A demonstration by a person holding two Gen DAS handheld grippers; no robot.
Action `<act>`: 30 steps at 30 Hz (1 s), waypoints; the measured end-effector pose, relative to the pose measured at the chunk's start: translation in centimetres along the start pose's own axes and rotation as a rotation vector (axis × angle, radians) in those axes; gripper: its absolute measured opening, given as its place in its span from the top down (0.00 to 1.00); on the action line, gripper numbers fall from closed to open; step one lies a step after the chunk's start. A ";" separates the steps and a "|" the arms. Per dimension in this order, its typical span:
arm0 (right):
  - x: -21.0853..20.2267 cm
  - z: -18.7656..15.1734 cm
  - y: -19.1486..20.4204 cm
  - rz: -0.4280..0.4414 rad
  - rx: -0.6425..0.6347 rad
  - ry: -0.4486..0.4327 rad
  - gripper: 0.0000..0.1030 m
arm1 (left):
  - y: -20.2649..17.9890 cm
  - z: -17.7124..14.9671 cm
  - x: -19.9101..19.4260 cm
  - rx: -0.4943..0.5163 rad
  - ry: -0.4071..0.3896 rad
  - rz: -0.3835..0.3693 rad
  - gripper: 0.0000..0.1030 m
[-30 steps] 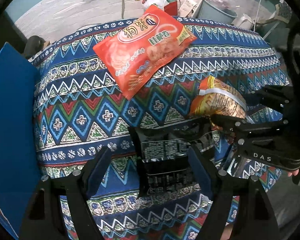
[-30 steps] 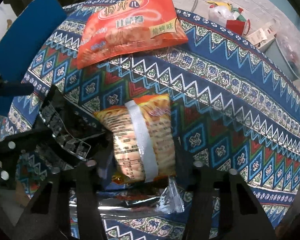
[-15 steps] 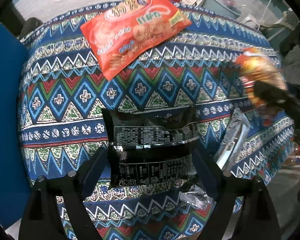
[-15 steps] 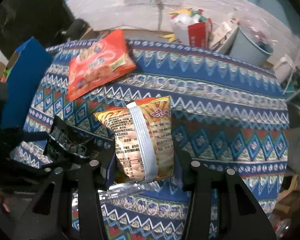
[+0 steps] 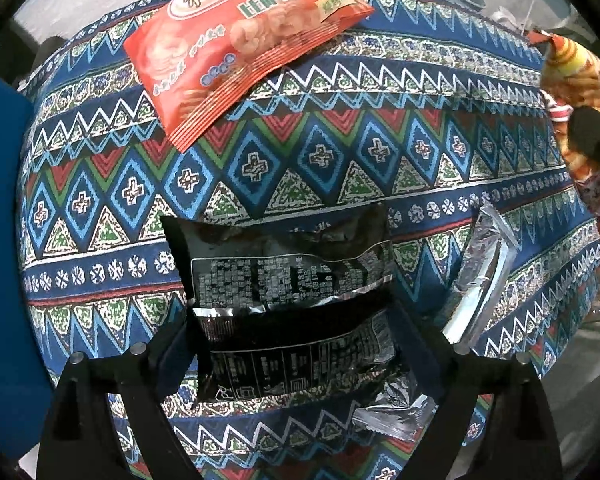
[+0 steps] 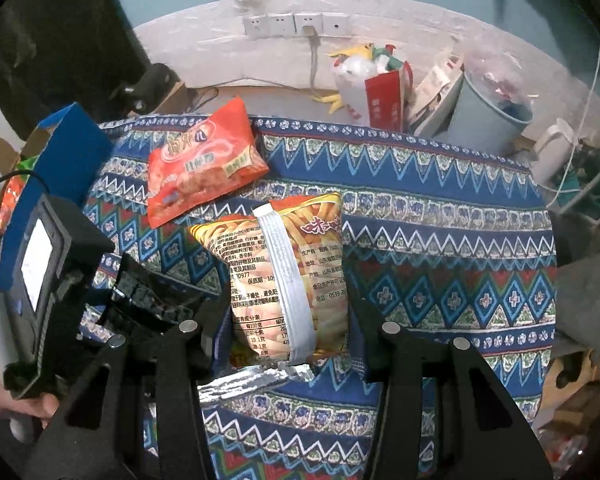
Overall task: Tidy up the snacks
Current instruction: 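Lift both held bags and carry them over the cardboard box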
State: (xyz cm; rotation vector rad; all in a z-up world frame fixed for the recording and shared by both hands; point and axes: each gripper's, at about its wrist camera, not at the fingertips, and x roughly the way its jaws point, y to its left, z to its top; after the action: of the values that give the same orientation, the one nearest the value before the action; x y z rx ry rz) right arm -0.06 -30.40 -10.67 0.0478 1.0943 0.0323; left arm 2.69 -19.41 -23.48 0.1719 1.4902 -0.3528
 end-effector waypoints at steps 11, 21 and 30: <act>-0.3 0.8 0.6 -0.026 -0.012 -0.045 0.55 | 0.7 -0.1 -1.7 0.110 -0.088 0.019 0.34; -1.5 1.8 2.0 -0.016 -0.041 -0.095 0.55 | 3.1 0.3 -5.2 0.094 -0.178 0.052 0.34; -2.6 2.9 3.4 0.009 -0.057 -0.134 0.55 | 7.1 -0.2 -11.3 0.090 -0.295 0.068 0.34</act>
State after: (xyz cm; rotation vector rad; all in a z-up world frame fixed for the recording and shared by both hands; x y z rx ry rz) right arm 1.35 -27.16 -6.89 0.0040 0.9589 0.0677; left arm 4.40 -11.34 -13.06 0.2316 1.1752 -0.3738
